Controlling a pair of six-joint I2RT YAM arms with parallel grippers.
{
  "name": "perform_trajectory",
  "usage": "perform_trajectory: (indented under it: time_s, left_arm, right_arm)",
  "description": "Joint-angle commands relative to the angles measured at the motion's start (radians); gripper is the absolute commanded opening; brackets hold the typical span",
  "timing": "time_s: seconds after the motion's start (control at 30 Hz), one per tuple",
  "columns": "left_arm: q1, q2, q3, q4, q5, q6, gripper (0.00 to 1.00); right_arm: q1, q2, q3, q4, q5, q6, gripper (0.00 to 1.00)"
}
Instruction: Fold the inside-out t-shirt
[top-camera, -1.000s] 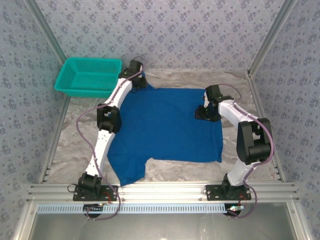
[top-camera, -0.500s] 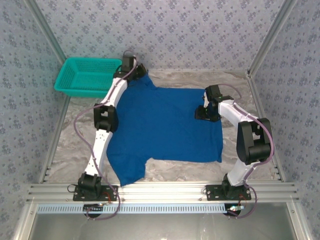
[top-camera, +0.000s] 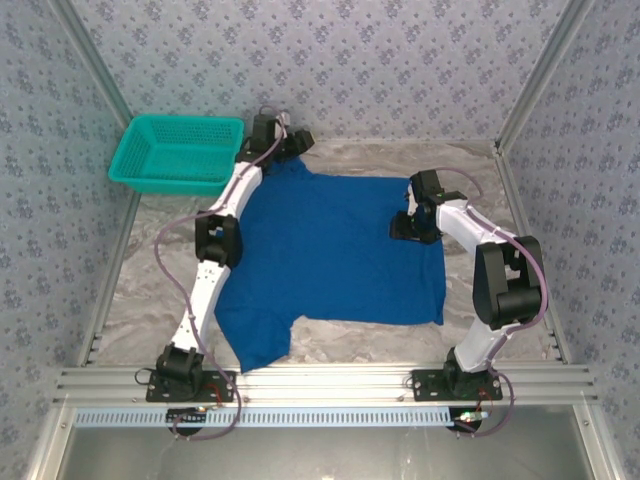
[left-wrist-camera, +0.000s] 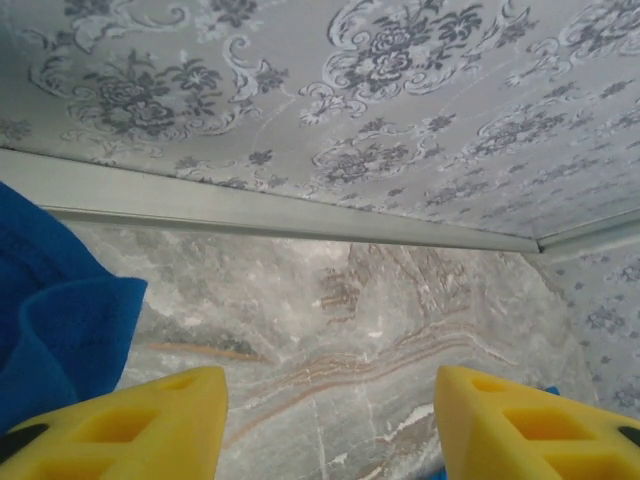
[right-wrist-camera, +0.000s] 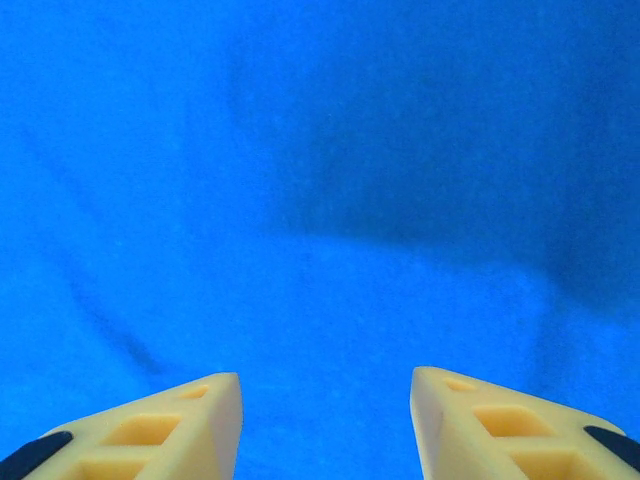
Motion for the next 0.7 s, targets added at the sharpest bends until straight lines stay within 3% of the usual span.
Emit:
perform_trajectory:
  time_s: [0.0,0.23,0.3,0.43,0.67]
  left_arm:
    - [0.016,-0.102,0.024,-0.167,0.016,0.134,0.59]
    - [-0.016,-0.321,-0.178,-0.449,-0.107,0.294,0.62]
    - [-0.024,-0.433,-0.397,-0.405,-0.135,0.296,0.63]
    - [-0.021,-0.711,-0.949,-0.109,-0.169,0.225,0.63]
    - [-0.016,-0.95,-1.376,-0.058,-0.289,0.237,0.63]
  right_arm:
    - [-0.021,-0.008,-0.015,-0.069,0.039,0.01,0.5]
    - [-0.047,-0.028,-0.09,-0.087,0.025,0.04,0.49]
    - [-0.058,-0.008,-0.094,-0.072,0.001,0.052,0.49]
    - [-0.082,0.03,-0.09,-0.068,0.026,0.073,0.49]
    - [-0.181,0.134,-0.036,-0.077,0.037,0.102,0.48]
